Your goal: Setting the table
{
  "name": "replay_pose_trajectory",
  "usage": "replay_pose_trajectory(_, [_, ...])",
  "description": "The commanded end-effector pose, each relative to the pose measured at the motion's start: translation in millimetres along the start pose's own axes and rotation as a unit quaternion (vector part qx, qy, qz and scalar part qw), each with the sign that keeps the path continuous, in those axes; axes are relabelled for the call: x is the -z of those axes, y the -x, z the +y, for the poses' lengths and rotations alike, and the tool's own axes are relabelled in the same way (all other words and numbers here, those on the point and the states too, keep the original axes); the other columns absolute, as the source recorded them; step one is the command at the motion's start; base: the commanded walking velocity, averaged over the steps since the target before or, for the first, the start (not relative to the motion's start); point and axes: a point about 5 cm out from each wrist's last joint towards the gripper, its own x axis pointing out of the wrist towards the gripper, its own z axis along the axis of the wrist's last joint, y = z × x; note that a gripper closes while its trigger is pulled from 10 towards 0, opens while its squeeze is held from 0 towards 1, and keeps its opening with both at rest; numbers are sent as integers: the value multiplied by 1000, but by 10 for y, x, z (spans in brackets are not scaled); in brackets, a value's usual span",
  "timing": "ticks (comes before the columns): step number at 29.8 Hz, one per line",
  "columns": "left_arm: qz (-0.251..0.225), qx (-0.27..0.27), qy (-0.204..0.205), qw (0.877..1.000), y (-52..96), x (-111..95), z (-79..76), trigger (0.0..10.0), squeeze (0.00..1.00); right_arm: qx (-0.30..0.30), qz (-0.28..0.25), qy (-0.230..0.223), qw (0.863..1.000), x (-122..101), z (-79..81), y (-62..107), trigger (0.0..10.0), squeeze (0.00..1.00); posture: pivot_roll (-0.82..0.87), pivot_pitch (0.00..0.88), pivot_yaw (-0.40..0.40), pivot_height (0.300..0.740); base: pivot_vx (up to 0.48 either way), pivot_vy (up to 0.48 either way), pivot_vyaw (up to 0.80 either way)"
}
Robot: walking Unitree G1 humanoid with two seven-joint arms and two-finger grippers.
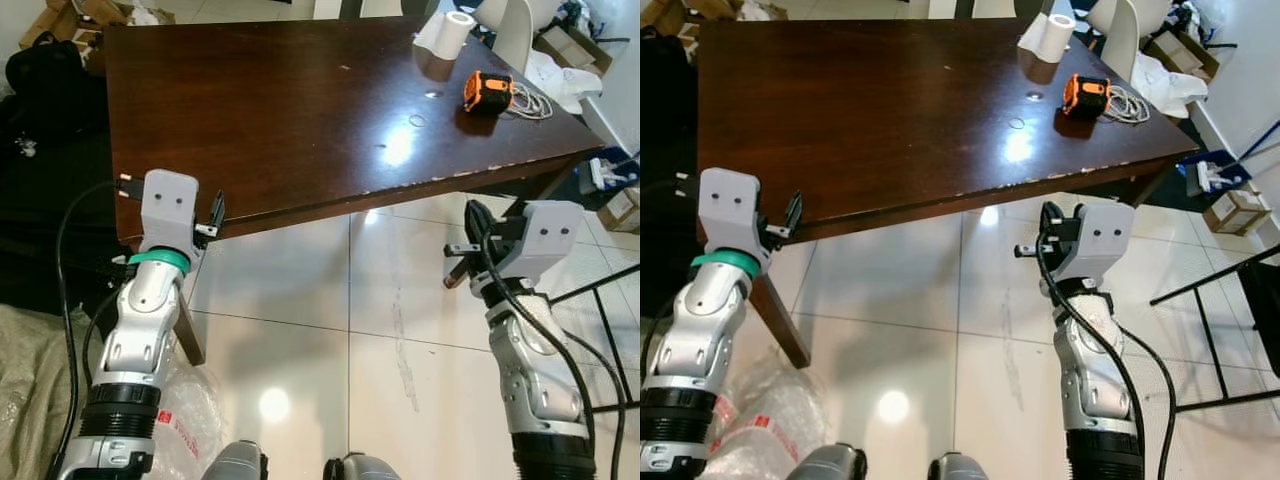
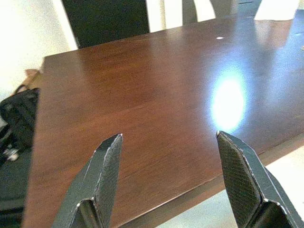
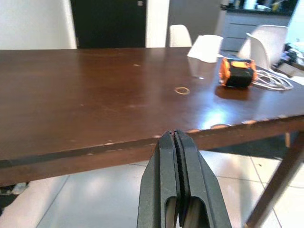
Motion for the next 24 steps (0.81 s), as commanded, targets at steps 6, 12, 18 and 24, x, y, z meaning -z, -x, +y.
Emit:
replay_pose_trajectory(6, [9, 11, 3, 1000, -8, 23, -60, 10000, 0, 9, 4, -10, 1000, 9, -21, 25, 10000, 0, 83, 0, -46, 740, 0, 0, 0])
replay_pose_trajectory(12, [9, 12, 3, 1000, -23, 21, -74, 10000, 0, 10, 3, -11, 1000, 9, -21, 25, 10000, 0, 83, 0, -45, 740, 0, 0, -667])
replay_pose_trajectory(18, [10, 14, 4, 1000, -29, 23, -83, 10000, 0, 11, 3, -12, 1000, 9, -20, 25, 10000, 0, 81, 0, -44, 740, 0, 0, -667])
replay_pose_trajectory(24, [10, 15, 4, 1000, -35, 22, -90, 10000, 0, 11, 3, -12, 1000, 5, -20, 26, 10000, 0, 80, 0, -43, 740, 0, 0, 0])
